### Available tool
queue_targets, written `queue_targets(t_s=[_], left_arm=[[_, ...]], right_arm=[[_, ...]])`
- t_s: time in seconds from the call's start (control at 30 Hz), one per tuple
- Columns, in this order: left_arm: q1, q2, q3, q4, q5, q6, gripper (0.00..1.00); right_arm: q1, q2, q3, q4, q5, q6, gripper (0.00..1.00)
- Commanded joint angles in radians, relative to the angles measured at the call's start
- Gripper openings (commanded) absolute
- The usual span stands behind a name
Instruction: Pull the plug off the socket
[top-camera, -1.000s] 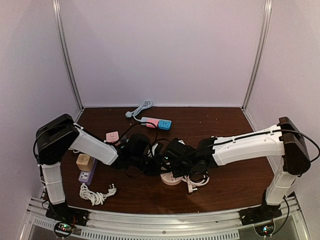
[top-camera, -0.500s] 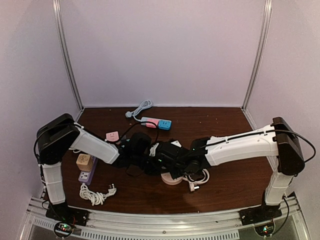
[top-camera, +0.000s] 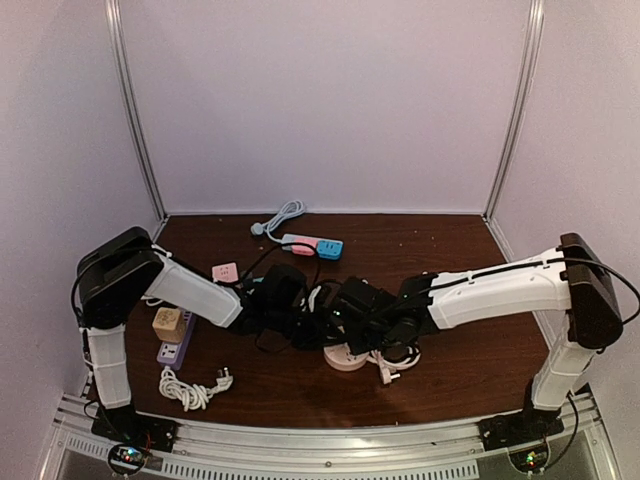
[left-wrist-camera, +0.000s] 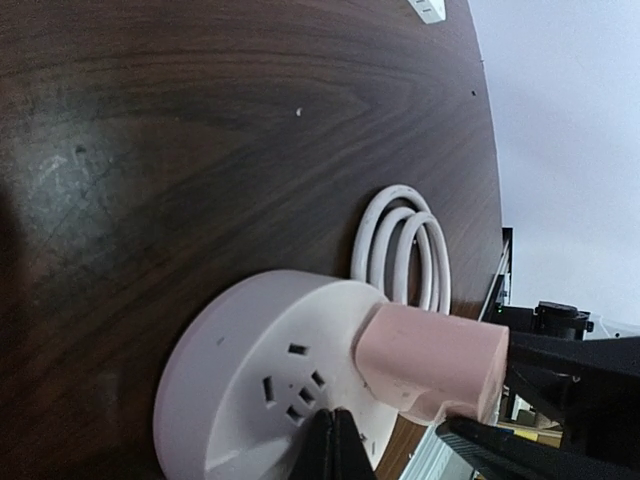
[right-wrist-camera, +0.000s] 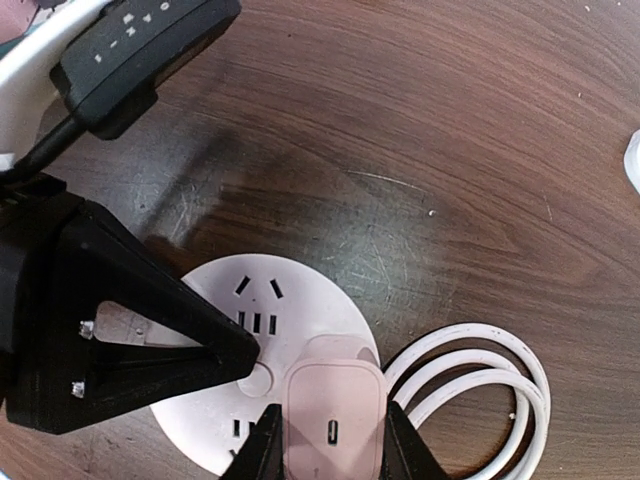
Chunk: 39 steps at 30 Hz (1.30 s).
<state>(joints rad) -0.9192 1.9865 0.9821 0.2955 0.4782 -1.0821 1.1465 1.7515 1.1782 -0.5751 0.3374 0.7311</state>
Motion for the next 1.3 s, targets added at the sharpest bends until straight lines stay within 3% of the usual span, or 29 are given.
queue_targets(t_s=[0.0,0.43,0.6,0.83,1.07,1.27], left_arm=[[-0.004,0.113,-0.086,-0.328,-0.155,0.027,0.0],[-0.006,0.121,-0.076,-0.337,-0.163,0.026,0.0],[-0.005,0.106,-0.061,-0.337,-0.156,0.042,0.0],[-0.005,0.076,0.078,-0.368,-0.137,0.107,0.0],[-0.012,0.022,0.322,-0.521,-0.175,0.244,0.0],[-0.012,-0.08,0.384,-0.589,-0.228,0.329,0.0]], right_arm=[[-0.051,-0.183,-0.078,0.178,-0.059,-0.01,0.1],[0.039,-0.069,0.073,0.034,0.068,-0.019,0.08],[0.013,-0.117,0.021,0.057,0.059,-0.008,0.08],[-0.104,-0.289,-0.152,0.142,0.013,0.012,0.08],[-0.327,-0.482,-0.388,0.304,-0.144,0.028,0.09],[-0.492,-0.619,-0.536,0.423,-0.267,0.03,0.12]])
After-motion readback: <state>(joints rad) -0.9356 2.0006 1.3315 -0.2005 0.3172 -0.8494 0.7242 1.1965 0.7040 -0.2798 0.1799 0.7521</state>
